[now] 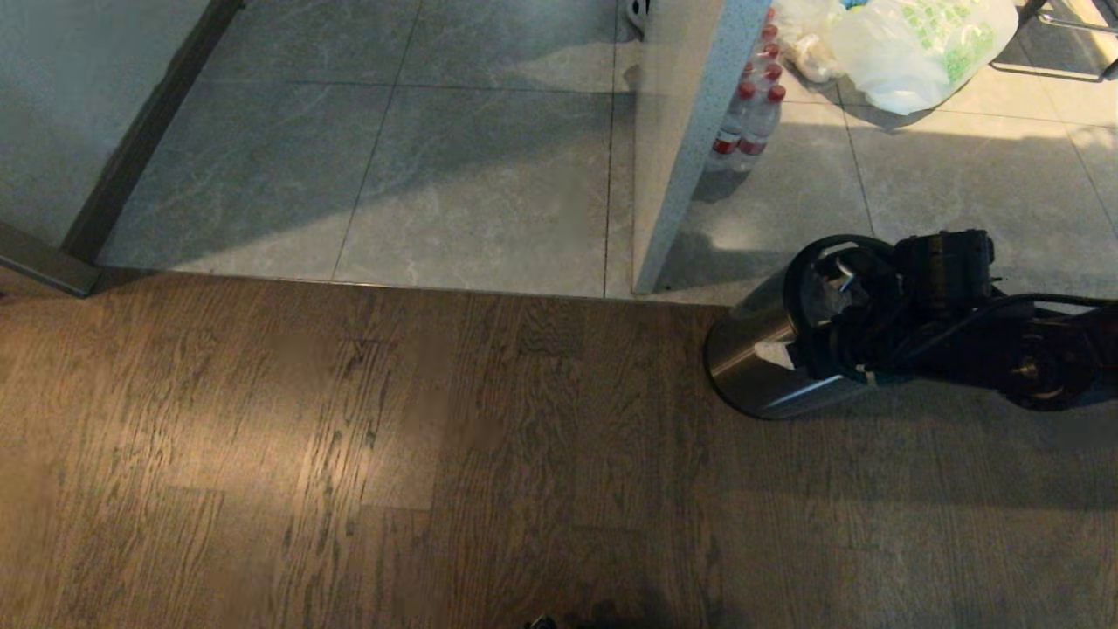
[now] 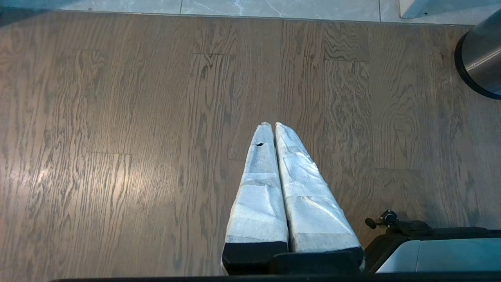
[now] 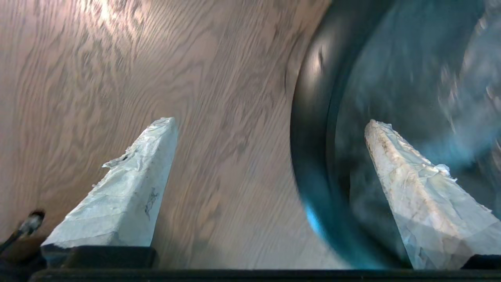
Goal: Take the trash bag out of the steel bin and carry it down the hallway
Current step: Place the outer trash can on the ground
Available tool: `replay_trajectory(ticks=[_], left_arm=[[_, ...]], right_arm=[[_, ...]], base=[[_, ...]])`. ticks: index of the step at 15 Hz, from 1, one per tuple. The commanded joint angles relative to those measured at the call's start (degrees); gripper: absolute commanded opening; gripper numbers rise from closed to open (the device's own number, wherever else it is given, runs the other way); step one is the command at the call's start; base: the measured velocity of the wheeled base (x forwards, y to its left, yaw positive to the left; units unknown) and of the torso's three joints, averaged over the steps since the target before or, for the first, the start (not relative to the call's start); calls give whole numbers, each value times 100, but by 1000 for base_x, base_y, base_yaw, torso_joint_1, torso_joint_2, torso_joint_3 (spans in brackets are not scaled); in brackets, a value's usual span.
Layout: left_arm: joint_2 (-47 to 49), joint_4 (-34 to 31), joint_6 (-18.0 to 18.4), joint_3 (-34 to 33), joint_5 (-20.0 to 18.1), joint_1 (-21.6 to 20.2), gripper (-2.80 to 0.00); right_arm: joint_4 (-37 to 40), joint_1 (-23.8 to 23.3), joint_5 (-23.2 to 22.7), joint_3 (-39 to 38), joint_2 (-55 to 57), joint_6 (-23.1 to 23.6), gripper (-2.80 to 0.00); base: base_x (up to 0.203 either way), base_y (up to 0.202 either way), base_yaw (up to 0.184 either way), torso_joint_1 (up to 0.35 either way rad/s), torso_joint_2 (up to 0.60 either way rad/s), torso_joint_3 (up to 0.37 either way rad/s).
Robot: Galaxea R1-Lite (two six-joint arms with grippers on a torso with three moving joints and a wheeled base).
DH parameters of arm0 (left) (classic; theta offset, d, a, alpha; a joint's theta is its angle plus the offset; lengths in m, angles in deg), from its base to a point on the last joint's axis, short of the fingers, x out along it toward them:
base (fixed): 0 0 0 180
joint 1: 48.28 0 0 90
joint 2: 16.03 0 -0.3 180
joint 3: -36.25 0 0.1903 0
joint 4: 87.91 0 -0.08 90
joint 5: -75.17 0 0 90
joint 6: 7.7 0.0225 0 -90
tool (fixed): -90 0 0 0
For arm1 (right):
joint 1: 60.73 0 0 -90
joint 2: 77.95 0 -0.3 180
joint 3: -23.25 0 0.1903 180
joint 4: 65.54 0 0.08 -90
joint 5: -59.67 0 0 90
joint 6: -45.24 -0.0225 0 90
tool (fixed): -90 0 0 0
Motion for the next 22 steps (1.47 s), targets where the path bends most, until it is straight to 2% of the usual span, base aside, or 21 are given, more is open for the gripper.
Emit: replay_trajectory(ticks=[1,9,10,16,22], left_arm=[[0,1,-2,0,1,-1,-280],[0,1,-2,0,1,-1,-280],[0,1,-2,0,1,-1,-280],[0,1,-2,0,1,-1,-280],[0,1,-2,0,1,-1,-280]], right_arm=[[-90,4,-10,202,399,6,0],[-572,-39,-8,851,1283,14,0],[-655,-40,-1,874,1325,27,-280],[-693,-41,-17,938,1220,55,-280],[-513,-151,-45,786,582,151,-280]], base=[[0,0,0,0,0,0],[0,0,0,0,0,0],[0,0,0,0,0,0],[0,0,0,0,0,0],[0,0,0,0,0,0]])
